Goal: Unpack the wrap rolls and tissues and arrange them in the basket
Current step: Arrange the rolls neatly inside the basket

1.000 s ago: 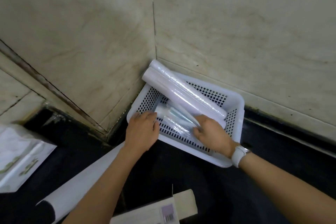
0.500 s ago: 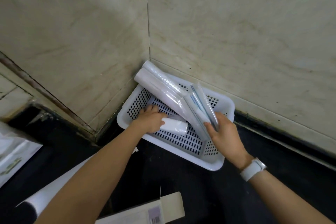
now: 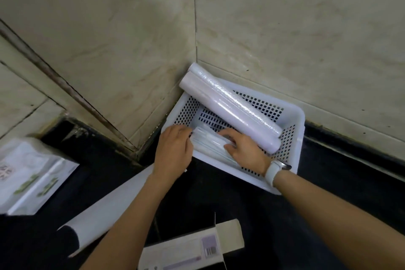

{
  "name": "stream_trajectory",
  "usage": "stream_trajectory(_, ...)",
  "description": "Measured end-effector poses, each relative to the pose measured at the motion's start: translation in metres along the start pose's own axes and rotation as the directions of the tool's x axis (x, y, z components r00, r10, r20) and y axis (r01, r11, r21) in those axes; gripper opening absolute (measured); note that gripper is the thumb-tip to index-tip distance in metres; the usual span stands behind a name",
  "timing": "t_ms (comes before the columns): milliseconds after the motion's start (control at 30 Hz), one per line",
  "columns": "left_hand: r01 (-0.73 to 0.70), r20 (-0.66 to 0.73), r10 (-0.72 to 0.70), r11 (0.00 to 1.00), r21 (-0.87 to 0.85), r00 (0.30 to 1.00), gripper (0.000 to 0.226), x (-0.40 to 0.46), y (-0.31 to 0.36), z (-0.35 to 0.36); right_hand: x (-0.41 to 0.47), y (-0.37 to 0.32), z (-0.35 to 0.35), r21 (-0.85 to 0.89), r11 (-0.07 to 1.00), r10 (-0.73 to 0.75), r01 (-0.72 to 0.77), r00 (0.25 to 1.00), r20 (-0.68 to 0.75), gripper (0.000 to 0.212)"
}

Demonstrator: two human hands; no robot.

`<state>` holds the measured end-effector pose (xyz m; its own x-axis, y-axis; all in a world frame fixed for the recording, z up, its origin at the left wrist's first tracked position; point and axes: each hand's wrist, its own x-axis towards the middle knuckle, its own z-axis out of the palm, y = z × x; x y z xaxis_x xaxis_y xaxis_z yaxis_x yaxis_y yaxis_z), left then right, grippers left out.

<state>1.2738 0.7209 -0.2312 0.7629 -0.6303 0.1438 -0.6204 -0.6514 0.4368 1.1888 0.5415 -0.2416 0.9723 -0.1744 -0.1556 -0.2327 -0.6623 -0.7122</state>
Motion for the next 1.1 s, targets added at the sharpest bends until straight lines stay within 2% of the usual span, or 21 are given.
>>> stream_trajectory(67,-0.05,-0.029,0.05,0.999,0.014,0.998,0.033,-0.004,-0.002,0.001,0.007,0.001,0.004,-0.056,0.998,-0.001,0.006,0.997,0.082,0.035)
stream_trajectory(133,-0.085,0.059,0.081,0.994,0.062,0.995,0.041,-0.004,-0.004,-0.001,0.01,0.004,0.004,-0.205,0.975,-0.055,0.086,0.987,0.151,0.034)
stream_trajectory(200,-0.133,0.16,0.113,0.984,0.119,0.981,0.051,0.0,-0.007,-0.001,0.011,0.007,0.001,-0.4,0.88,-0.176,0.257,0.958,0.227,0.037)
stream_trajectory(267,-0.213,0.23,0.176,0.966,0.146,0.957,0.055,0.003,-0.009,-0.002,0.009,0.01,-0.004,-0.54,0.732,-0.245,0.416,0.9,0.36,0.044)
stream_trajectory(333,-0.295,0.268,0.247,0.943,0.156,0.931,0.057,0.005,-0.011,-0.002,0.006,0.016,-0.01,-0.571,0.651,-0.243,0.499,0.851,0.466,0.05)
stream_trajectory(433,-0.353,0.342,0.285,0.922,0.156,0.895,0.065,0.01,-0.013,-0.006,-0.001,0.026,-0.019,-0.542,0.616,-0.226,0.572,0.787,0.574,0.052)
stream_trajectory(567,-0.307,0.52,0.168,0.932,0.193,0.838,0.069,0.02,-0.009,-0.008,-0.013,0.033,-0.031,-0.511,0.574,-0.197,0.639,0.714,0.672,0.059)
stream_trajectory(633,-0.294,0.597,0.129,0.937,0.188,0.792,0.068,0.023,-0.007,-0.009,-0.017,0.034,-0.034,-0.508,0.567,-0.151,0.648,0.688,0.71,0.063)
stream_trajectory(733,-0.241,0.762,-0.004,0.948,0.21,0.647,0.063,0.032,-0.002,-0.014,-0.017,0.031,-0.032,-0.525,0.587,-0.063,0.617,0.681,0.73,0.063)
stream_trajectory(800,-0.198,0.812,-0.108,0.944,0.265,0.574,0.066,0.04,0.005,-0.014,-0.014,0.027,-0.03,-0.529,0.616,-0.017,0.583,0.682,0.731,0.062)
stream_trajectory(900,-0.185,0.814,-0.184,0.924,0.335,0.552,0.064,0.046,0.011,-0.009,-0.012,0.023,-0.028,-0.501,0.692,-0.023,0.52,0.71,0.704,0.06)
stream_trajectory(1000,-0.187,0.813,-0.193,0.92,0.345,0.55,0.06,0.048,0.012,-0.006,-0.015,0.022,-0.034,-0.435,0.807,-0.083,0.4,0.805,0.587,0.06)
stream_trajectory(1100,-0.2,0.804,-0.167,0.921,0.333,0.57,0.058,0.045,0.013,-0.009,-0.021,0.029,-0.04,-0.438,0.811,-0.111,0.388,0.837,0.536,0.061)
